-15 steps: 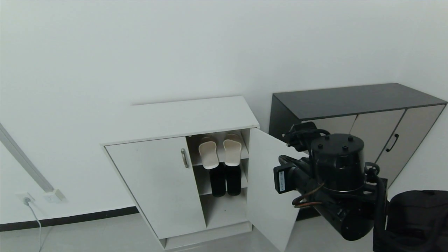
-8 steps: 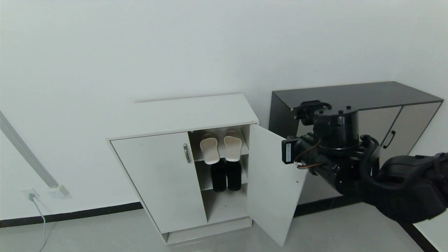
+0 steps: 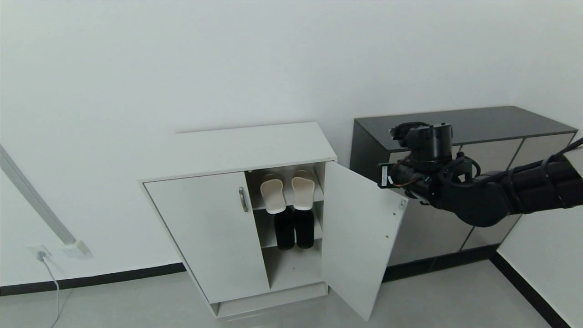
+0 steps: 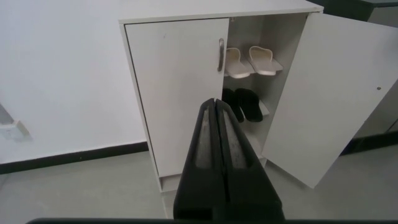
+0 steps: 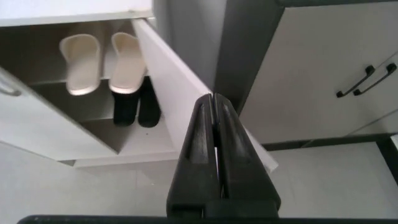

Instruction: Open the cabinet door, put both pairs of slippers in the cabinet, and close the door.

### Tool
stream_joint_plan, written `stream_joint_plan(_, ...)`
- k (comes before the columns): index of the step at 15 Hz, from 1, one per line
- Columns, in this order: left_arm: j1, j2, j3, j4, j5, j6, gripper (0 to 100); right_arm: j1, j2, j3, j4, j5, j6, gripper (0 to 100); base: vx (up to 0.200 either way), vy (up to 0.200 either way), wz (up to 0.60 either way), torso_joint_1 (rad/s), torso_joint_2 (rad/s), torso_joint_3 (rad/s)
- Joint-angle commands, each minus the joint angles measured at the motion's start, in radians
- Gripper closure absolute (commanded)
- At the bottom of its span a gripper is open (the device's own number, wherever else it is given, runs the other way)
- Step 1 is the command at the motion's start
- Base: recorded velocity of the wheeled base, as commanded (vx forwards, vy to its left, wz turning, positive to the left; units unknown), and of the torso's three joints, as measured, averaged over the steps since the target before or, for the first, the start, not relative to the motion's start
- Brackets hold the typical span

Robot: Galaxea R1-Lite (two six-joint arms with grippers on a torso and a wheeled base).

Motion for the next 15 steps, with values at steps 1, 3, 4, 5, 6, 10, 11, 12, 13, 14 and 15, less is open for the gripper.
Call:
stream_joint_plan(1, 0.000, 0.001, 0.000, 0.000, 0.001, 0.000, 100, -0.024, 0.076, -0.022, -0.001, 0.004, 0.016, 100, 0.000, 0.000, 0.00, 0.000, 0.00, 0.000)
stream_joint_plan(3, 0.000, 0.001, 0.000, 0.001, 0.001, 0.000, 100, -0.041, 0.106, -0.045, -0.001, 0.019, 0.026, 100, 0.000, 0.000, 0.00, 0.000, 0.00, 0.000)
stream_joint_plan(4, 0.000, 0.001, 0.000, 0.000, 0.001, 0.000, 100, -0.047, 0.114, -0.051, -0.001, 0.019, 0.028, 100, 0.000, 0.000, 0.00, 0.000, 0.00, 0.000)
stream_joint_plan(5, 0.000, 0.001, 0.000, 0.000, 0.001, 0.000, 100, -0.055, 0.131, -0.061, -0.001, 0.027, 0.028, 100, 0.000, 0.000, 0.00, 0.000, 0.00, 0.000)
stream_joint_plan(6, 0.000, 0.001, 0.000, 0.000, 0.001, 0.000, 100, -0.063, 0.148, -0.070, 0.000, 0.032, 0.028, 100, 0.000, 0.000, 0.00, 0.000, 0.00, 0.000)
stream_joint_plan(10, 0.000, 0.001, 0.000, 0.000, 0.001, 0.000, 100, -0.078, 0.183, -0.091, -0.001, 0.033, 0.028, 100, 0.000, 0.000, 0.00, 0.000, 0.00, 0.000)
stream_joint_plan(11, 0.000, 0.001, 0.000, 0.000, 0.001, 0.000, 100, -0.081, 0.185, -0.093, -0.001, 0.032, 0.028, 100, 0.000, 0.000, 0.00, 0.000, 0.00, 0.000)
stream_joint_plan(12, 0.000, 0.001, 0.000, 0.000, 0.001, 0.000, 100, -0.084, 0.189, -0.096, -0.001, 0.033, 0.028, 100, 0.000, 0.000, 0.00, 0.000, 0.00, 0.000)
stream_joint_plan(13, 0.000, 0.001, 0.000, 0.000, 0.001, 0.000, 100, -0.087, 0.194, -0.096, -0.001, 0.032, 0.028, 100, 0.000, 0.000, 0.00, 0.000, 0.00, 0.000)
stream_joint_plan(14, 0.000, 0.001, 0.000, 0.000, 0.001, 0.000, 100, -0.089, 0.195, -0.096, -0.001, 0.032, 0.028, 100, 0.000, 0.000, 0.00, 0.000, 0.00, 0.000)
stream_joint_plan(15, 0.000, 0.001, 0.000, 0.000, 0.001, 0.000, 100, -0.089, 0.195, -0.096, -0.001, 0.032, 0.028, 100, 0.000, 0.000, 0.00, 0.000, 0.00, 0.000)
